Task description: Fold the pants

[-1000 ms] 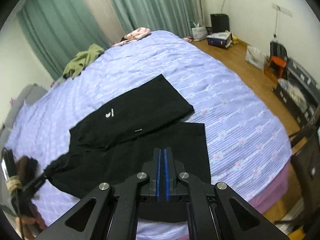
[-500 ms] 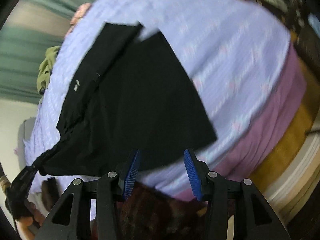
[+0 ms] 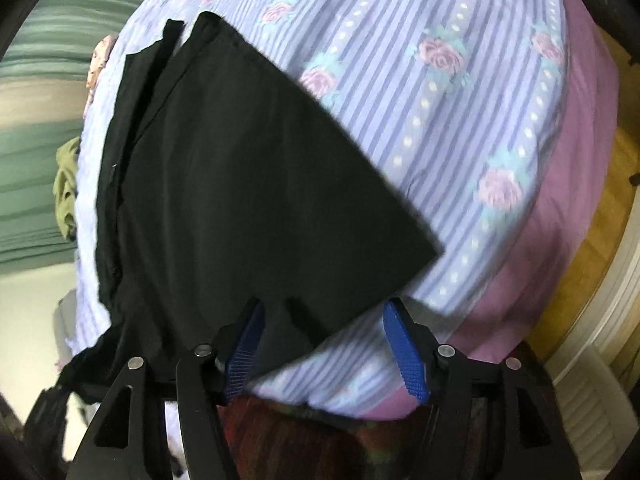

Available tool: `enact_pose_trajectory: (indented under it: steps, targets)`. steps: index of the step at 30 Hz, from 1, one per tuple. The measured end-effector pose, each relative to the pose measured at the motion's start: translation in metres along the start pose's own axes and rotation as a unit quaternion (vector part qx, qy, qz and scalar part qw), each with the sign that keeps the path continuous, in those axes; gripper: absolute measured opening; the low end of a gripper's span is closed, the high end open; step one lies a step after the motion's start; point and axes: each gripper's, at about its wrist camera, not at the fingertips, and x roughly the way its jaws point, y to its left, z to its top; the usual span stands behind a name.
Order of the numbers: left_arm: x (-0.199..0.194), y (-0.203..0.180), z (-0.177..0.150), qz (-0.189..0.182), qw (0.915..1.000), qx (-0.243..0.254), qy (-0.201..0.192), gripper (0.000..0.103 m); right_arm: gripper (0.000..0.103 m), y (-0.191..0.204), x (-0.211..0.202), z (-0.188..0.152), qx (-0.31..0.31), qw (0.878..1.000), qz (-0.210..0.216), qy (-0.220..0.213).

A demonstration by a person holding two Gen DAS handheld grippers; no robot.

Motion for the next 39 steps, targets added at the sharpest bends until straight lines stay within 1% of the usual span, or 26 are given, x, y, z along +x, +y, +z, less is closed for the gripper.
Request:
enact_pose_trajectory:
  steps: [1,2,3,4,5,7,10,13,14,16,17,20,23,25,26,28,29,31,32,34,35,36,37,38,39]
  targets:
    - [0.0,0.0,0.0,0.0,1.0,0.001,0.0,0.007,0.061,0.001,0.0,0.004,0.0,1.0,0.006,-0.001]
    - [0.001,0.0,-0.001,-0.001,1.0,-0.001,0.001,0.007,0.051,0.002,-0.002,0.007,0.0,1.0,0.009,-0.005]
    - [0.001,0.002,-0.001,-0.002,1.0,-0.007,0.003,0.007,0.042,0.005,-0.003,0.01,-0.006,1.0,0.003,-0.005]
    - [0.002,0.003,-0.001,-0.003,0.9999,-0.01,0.004,0.007,0.019,0.008,-0.004,0.013,-0.015,1.0,-0.002,-0.003]
    - [0.003,0.005,-0.001,-0.002,0.9999,-0.014,0.007,0.007,0.008,0.013,-0.008,0.017,-0.03,1.0,-0.005,-0.002]
    - [0.003,0.011,-0.002,-0.005,0.9996,-0.026,0.012,0.007,0.007,0.021,-0.019,0.021,-0.046,0.999,-0.005,-0.008]
    - [0.002,0.022,-0.004,-0.014,0.9985,-0.05,0.02,0.007,0.006,0.049,-0.052,0.029,-0.086,0.996,0.004,-0.038]
    - [-0.004,0.03,-0.006,-0.02,0.9975,-0.065,0.02,0.007,0.005,0.084,-0.093,0.035,-0.142,0.987,0.012,-0.077]
    - [-0.008,0.032,-0.006,-0.023,0.9972,-0.069,0.018,0.007,0.005,0.099,-0.11,0.038,-0.161,0.982,0.015,-0.095]
    - [-0.017,0.036,-0.005,-0.033,0.9964,-0.078,0.011,0.007,0.005,0.119,-0.132,0.04,-0.18,0.977,0.03,-0.115]
    - [-0.021,0.037,-0.004,-0.037,0.9958,-0.083,0.008,0.007,0.005,0.134,-0.148,0.041,-0.196,0.971,0.04,-0.132]
    - [-0.034,0.045,0.004,-0.046,0.9938,-0.101,-0.008,0.007,0.005,0.168,-0.174,0.045,-0.231,0.956,0.058,-0.169]
    - [-0.045,0.054,0.019,-0.043,0.9924,-0.111,-0.03,0.007,0.005,0.202,-0.193,0.053,-0.256,0.942,0.072,-0.206]
    - [-0.051,0.062,0.032,-0.043,0.9904,-0.123,-0.047,0.003,0.005,0.229,-0.197,0.064,-0.267,0.933,0.082,-0.226]
    - [-0.054,0.065,0.039,-0.04,0.9895,-0.126,-0.058,0.002,0.005,0.24,-0.197,0.069,-0.268,0.931,0.087,-0.232]
    - [-0.059,0.072,0.056,-0.027,0.9877,-0.128,-0.086,0.002,0.004,0.256,-0.196,0.079,-0.266,0.928,0.093,-0.243]
    - [-0.059,0.074,0.063,-0.025,0.987,-0.126,-0.097,0.002,0.004,0.271,-0.19,0.085,-0.266,0.926,0.099,-0.247]
    - [-0.052,0.079,0.079,-0.016,0.986,-0.119,-0.115,0.002,0.004,0.288,-0.181,0.098,-0.264,0.926,0.102,-0.251]
    - [-0.046,0.083,0.086,-0.019,0.9857,-0.117,-0.12,0.002,0.004,0.294,-0.175,0.103,-0.265,0.926,0.103,-0.249]
    - [-0.031,0.089,0.097,-0.049,0.9863,-0.111,-0.112,0.004,0.004,0.316,-0.153,0.115,-0.268,0.929,0.102,-0.233]
    - [-0.022,0.092,0.102,-0.064,0.9866,-0.107,-0.105,0.005,0.004,0.325,-0.141,0.12,-0.269,0.931,0.095,-0.226]
    - [-0.017,0.094,0.104,-0.071,0.9871,-0.102,-0.101,0.005,0.004,0.331,-0.131,0.125,-0.267,0.934,0.094,-0.22]
    - [-0.008,0.092,0.106,-0.08,0.9891,-0.081,-0.094,0.013,0.004,0.336,-0.122,0.129,-0.267,0.935,0.097,-0.212]
    - [-0.003,0.089,0.106,-0.085,0.9905,-0.062,-0.088,0.018,0.004,0.342,-0.113,0.133,-0.267,0.936,0.091,-0.212]
    - [0.004,0.085,0.104,-0.099,0.9913,-0.033,-0.08,0.027,0.004,0.351,-0.104,0.137,-0.269,0.936,0.084,-0.211]
